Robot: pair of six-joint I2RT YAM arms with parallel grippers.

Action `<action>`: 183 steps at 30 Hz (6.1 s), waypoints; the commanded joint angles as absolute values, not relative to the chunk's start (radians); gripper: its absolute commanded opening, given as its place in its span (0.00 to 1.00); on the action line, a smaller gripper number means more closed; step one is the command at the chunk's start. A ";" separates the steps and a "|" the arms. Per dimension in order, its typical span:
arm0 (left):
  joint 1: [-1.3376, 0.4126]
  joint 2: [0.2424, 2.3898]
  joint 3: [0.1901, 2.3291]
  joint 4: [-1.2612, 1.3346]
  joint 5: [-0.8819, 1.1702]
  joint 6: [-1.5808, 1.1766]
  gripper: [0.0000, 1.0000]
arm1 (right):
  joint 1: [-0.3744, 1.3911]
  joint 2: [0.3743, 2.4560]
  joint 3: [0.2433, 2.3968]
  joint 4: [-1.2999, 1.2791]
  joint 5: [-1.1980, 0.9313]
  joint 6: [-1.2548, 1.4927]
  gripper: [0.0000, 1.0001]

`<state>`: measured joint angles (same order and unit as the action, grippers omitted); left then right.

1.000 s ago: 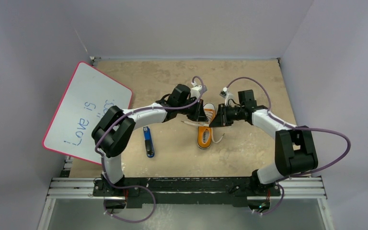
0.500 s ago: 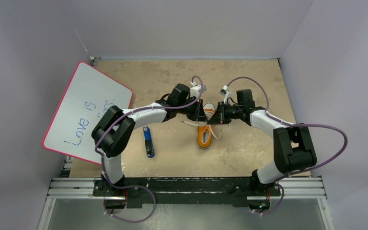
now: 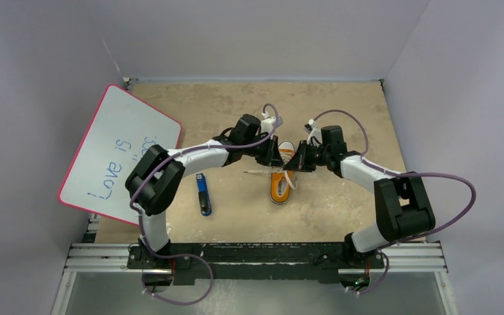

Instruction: Tie the shoes

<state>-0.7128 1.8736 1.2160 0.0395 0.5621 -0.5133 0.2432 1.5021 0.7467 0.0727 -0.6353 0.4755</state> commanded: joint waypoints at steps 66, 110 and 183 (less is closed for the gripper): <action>-0.652 1.938 1.196 0.224 0.796 -0.504 0.49 | 0.248 1.483 0.785 0.027 -0.657 0.412 0.00; -0.683 1.875 1.203 0.084 0.592 -0.338 0.00 | 0.223 1.541 0.989 -0.226 -0.636 0.238 0.28; -0.708 2.033 1.090 0.632 0.649 -0.792 0.07 | 0.104 1.342 0.833 -0.172 -0.825 0.398 0.49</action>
<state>-0.6994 2.0312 1.0916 0.5446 0.6285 -0.7792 0.1925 1.4162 0.8040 -0.0788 -0.8391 0.4366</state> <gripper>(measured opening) 0.073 0.476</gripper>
